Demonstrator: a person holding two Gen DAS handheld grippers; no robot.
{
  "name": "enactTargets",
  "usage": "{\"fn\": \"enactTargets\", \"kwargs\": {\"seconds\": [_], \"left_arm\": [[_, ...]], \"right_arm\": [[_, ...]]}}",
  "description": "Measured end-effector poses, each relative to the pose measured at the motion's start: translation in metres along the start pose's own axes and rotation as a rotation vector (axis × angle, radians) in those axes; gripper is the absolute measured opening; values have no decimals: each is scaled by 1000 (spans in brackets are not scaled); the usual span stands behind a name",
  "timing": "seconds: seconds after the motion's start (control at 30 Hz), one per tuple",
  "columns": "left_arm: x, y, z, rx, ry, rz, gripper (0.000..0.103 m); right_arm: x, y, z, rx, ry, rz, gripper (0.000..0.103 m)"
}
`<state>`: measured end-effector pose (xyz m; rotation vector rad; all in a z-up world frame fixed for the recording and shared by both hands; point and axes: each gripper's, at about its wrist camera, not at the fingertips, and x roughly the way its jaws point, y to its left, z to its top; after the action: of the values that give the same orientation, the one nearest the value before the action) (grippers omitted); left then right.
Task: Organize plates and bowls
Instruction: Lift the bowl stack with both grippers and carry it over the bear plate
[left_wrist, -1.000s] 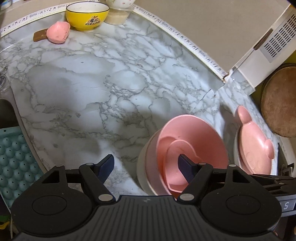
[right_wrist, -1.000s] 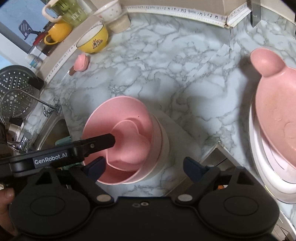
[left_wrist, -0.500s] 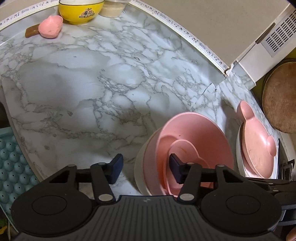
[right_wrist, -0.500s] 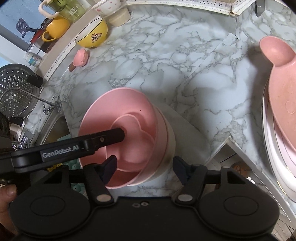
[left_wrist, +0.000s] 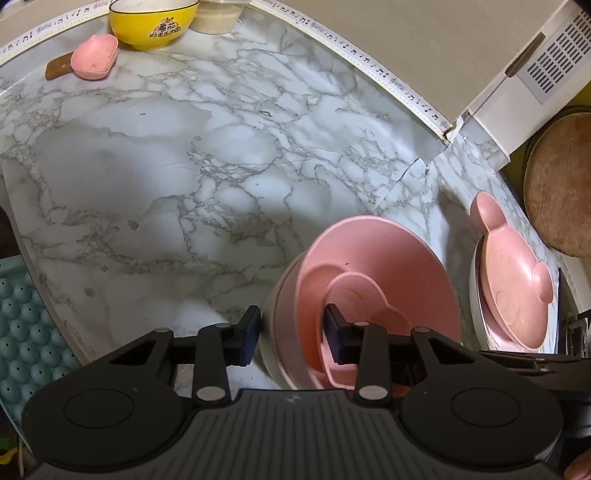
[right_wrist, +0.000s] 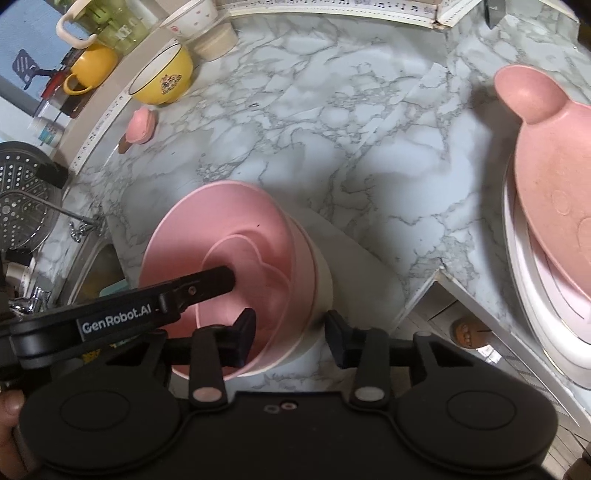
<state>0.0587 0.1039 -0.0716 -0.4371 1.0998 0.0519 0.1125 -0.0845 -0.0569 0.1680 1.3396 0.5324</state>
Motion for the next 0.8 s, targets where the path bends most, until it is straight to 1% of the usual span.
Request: {"fn": "enactTargets", "kwargs": {"seconds": [0.1,0.27,0.4,0.6,0.8], "left_arm": [[-4,-4,0,9,-4,11,36],[-11,-9,4,13,-13,4,36],[-19,-21,10,39,-20,-3,36],[-29,-54,23,94,-35,-29,35],[-29,-96,36,152,-48,-63,35]], "right_arm": [[-3,2,0,1,-8,-12,42],[-12,4,1,13,-28,-24,41],[-25,3,4,21,-48,-26,41],[-53,-7,11,34,-92,-39,41],[-85,-30,22,58,-147,-65,41]]}}
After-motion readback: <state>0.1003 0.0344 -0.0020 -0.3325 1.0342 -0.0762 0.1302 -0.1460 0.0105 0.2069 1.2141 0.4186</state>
